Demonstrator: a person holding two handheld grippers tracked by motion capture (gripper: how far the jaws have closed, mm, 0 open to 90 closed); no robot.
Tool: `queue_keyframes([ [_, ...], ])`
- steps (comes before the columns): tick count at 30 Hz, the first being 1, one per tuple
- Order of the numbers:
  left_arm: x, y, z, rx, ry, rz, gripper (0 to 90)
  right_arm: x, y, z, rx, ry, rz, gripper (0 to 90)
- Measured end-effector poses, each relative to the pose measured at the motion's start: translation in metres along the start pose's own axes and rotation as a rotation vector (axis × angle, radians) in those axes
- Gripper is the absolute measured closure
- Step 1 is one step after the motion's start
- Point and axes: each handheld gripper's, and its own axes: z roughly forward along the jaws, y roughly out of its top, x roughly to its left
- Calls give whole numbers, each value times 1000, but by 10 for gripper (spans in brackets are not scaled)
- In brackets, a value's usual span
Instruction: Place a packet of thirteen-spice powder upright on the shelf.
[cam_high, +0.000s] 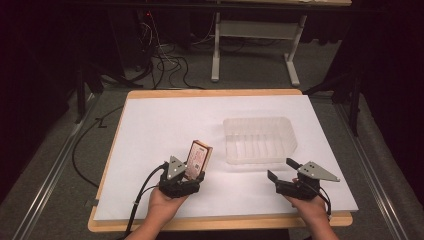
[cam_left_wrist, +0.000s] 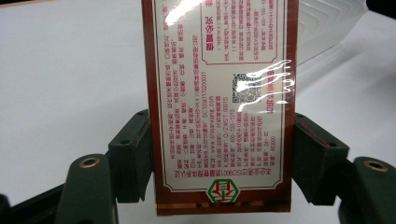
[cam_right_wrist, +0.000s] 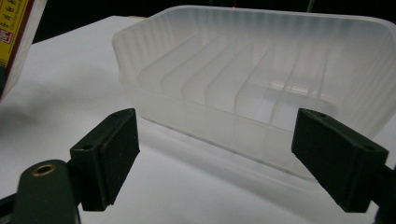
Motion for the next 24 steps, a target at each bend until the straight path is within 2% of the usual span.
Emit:
queue_keyframes([
  [1, -1, 0, 0, -7, -1, -8, 321, 1, 1, 0, -2, 0, 3, 155],
  [4, -4, 0, -3, -25, -21, 1, 321, 4, 3, 0, -11, 1, -1, 155],
  [11, -8, 0, -5, -57, -39, 7, 321, 17, 11, 9, 16, 12, -6, 150],
  [24, -13, -7, -4, -50, -49, 32, 321, 48, 27, 32, 40, 94, -3, 147],
])
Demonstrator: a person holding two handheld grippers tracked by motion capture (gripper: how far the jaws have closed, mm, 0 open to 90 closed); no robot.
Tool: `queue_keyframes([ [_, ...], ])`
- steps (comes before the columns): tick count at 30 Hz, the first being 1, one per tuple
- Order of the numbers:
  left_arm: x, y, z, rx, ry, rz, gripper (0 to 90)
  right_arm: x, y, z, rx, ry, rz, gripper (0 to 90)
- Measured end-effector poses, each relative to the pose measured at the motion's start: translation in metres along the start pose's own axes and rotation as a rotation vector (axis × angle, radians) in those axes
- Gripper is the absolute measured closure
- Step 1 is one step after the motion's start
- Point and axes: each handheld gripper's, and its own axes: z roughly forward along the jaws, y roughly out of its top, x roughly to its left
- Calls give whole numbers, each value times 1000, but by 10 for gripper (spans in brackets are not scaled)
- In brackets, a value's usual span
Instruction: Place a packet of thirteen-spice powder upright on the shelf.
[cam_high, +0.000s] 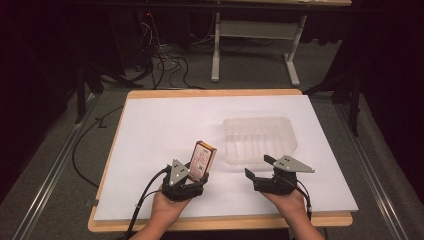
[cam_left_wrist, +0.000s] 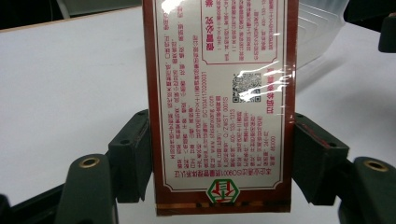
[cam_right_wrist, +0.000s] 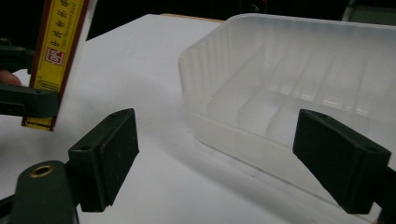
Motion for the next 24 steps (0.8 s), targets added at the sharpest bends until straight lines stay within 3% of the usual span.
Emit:
queue_keyframes([
  [13, -12, -18, 5, 24, -19, 46, 321, 19, 11, 15, -14, 61, 12, 155],
  [24, -28, -33, 10, 32, -37, 67, 321, 33, 16, 10, -43, 139, 29, 182],
])
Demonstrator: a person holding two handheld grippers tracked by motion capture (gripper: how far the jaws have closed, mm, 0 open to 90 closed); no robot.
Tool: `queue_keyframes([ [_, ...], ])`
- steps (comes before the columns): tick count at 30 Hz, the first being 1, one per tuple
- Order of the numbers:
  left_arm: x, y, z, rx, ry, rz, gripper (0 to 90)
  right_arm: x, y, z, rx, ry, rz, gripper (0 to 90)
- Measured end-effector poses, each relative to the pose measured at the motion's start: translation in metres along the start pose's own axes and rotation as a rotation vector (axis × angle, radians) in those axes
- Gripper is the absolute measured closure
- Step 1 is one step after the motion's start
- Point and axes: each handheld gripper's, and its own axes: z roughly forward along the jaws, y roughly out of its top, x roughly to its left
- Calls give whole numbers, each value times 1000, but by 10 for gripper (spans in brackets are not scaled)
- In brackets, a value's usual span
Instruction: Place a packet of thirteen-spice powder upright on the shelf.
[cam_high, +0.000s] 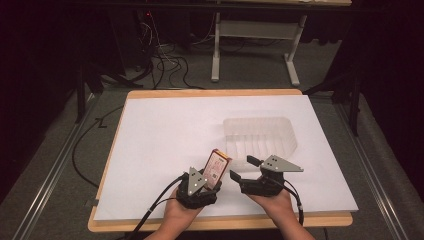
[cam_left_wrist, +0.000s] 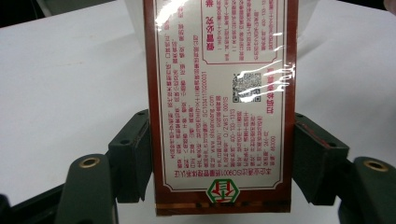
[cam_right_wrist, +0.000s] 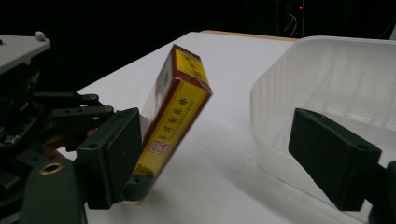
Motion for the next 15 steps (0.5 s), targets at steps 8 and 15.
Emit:
queue_keyframes([
  [8, -17, -3, -1, -5, -41, -21, 321, 5, 0, 1, 1, 35, 7, 234],
  [15, -25, -7, -2, -3, -50, 2, 321, 8, 0, 1, -6, 52, 16, 308],
])
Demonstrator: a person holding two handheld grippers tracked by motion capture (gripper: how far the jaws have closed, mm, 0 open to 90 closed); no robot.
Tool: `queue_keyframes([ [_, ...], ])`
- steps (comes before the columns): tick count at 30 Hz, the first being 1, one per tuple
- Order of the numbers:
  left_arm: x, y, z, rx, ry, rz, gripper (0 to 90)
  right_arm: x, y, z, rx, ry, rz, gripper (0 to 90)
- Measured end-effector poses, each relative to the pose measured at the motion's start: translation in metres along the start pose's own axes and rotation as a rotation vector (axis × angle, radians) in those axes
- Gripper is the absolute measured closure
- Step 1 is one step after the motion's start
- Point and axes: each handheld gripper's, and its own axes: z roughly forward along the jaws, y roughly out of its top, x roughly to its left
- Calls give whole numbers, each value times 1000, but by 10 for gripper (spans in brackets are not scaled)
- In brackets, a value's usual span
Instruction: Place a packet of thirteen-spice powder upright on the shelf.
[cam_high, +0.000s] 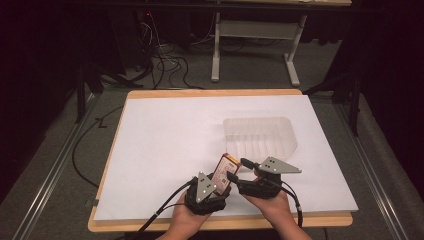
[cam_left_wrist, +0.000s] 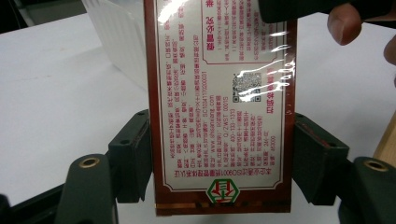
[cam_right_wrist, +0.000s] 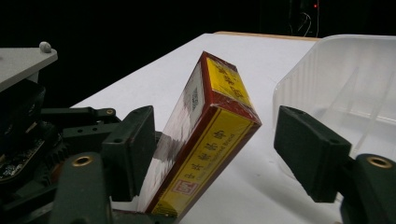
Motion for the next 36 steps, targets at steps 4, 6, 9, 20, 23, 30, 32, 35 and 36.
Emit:
queue_keyframes([
  [4, -3, 0, 0, -6, -4, 1, 321, 0, -1, 0, -2, 8, 16, 376],
  [6, -3, 0, 0, -8, -3, 7, 321, 0, -1, 0, -1, 14, 22, 404],
  [9, -3, -1, 0, -11, -1, 18, 321, 1, -2, 1, -1, 24, 23, 451],
  [20, -2, -1, 2, 13, -6, -6, 318, 1, -4, 0, -9, 40, 21, 594],
  [23, 0, -2, 4, 37, -6, -12, 317, 4, -4, 0, -13, 47, 8, 624],
  [30, 1, -2, 4, 55, -17, -21, 233, 7, -4, -1, -13, 7, -50, 685],
  [32, 2, -1, 4, 52, -17, -20, 230, 5, -3, -3, -22, 2, -41, 686],
  [35, 2, 0, 4, 46, -20, -25, 231, 4, -2, -6, -34, -13, -43, 686],
  [36, 2, 1, 4, 44, -19, -27, 234, 3, -2, -6, -34, -18, -47, 686],
])
